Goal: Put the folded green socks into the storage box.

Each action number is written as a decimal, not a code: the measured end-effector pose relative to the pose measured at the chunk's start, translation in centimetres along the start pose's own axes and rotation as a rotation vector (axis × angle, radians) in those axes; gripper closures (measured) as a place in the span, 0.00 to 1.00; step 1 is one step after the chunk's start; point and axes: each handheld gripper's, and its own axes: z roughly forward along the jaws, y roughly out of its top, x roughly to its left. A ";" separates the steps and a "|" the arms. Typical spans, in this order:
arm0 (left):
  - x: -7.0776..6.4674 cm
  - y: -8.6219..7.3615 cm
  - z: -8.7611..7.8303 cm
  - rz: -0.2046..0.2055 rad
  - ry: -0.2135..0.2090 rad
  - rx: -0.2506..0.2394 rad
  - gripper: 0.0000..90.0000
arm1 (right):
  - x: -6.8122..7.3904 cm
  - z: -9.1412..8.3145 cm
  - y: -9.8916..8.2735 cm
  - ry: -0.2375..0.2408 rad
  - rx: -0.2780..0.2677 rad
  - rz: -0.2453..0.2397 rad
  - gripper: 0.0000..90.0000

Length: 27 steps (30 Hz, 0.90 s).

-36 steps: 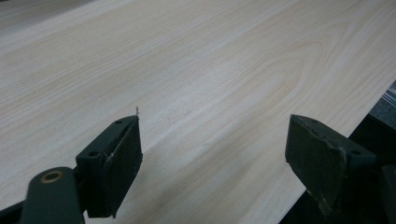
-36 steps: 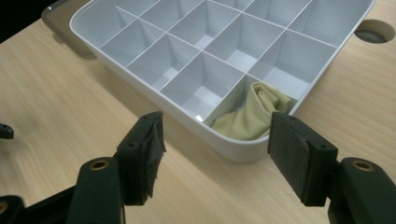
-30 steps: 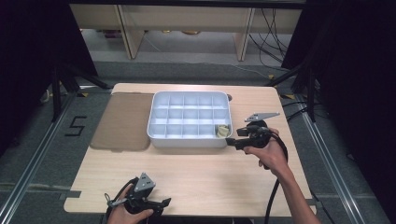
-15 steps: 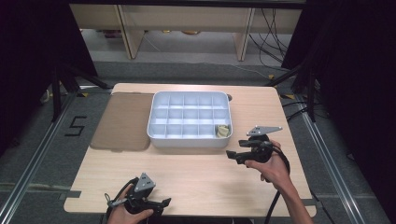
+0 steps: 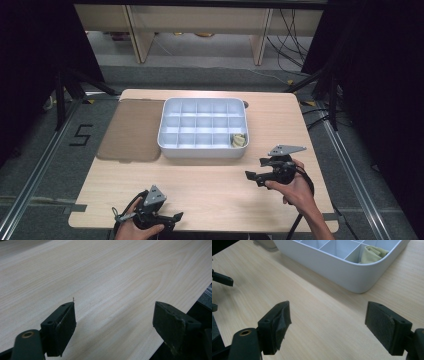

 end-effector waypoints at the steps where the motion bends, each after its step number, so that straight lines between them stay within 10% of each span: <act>1: 0.0 0.0 0.0 0.007 0.002 0.005 0.20 | 0.2 0.0 -0.2 0.014 0.009 0.017 0.24; 27: 0.0 0.0 -0.1 0.007 -0.002 -0.002 0.20 | 0.6 0.2 -3.6 0.033 0.022 -0.013 0.23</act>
